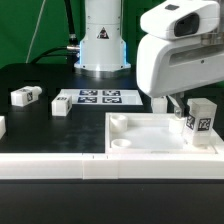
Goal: Assemble one leg
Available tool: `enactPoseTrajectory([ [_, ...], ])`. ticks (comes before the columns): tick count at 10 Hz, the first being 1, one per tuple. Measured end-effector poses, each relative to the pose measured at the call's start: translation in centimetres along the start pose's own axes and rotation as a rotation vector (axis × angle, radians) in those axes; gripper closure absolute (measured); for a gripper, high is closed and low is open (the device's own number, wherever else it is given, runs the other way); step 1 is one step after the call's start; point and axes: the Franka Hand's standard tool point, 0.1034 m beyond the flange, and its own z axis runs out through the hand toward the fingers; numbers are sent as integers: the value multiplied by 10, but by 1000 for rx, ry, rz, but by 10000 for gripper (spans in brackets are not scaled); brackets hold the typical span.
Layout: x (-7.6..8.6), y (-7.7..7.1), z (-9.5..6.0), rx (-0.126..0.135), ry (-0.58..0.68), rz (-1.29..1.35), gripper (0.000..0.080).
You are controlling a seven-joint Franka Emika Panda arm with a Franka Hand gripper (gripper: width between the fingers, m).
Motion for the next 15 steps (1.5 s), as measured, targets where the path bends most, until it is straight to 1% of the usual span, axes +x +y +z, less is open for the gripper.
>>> enactPoseTrajectory([
  [1, -1, 2, 1, -1, 2, -2, 150],
  [2, 0, 2, 2, -3, 10, -3, 237],
  [3, 0, 2, 2, -2, 9, -3, 373],
  [4, -1, 2, 2, -2, 9, -3, 373],
  [5, -1, 2, 2, -2, 9, -2, 508],
  [9, -1, 2, 2, -1, 9, 28, 508],
  [11, -1, 2, 3, 11, 20, 321, 508],
  [12, -1, 4, 3, 25, 25, 467, 508],
  [13, -1, 6, 3, 48, 26, 550, 508],
  [15, 0, 7, 4, 47, 34, 796, 508],
])
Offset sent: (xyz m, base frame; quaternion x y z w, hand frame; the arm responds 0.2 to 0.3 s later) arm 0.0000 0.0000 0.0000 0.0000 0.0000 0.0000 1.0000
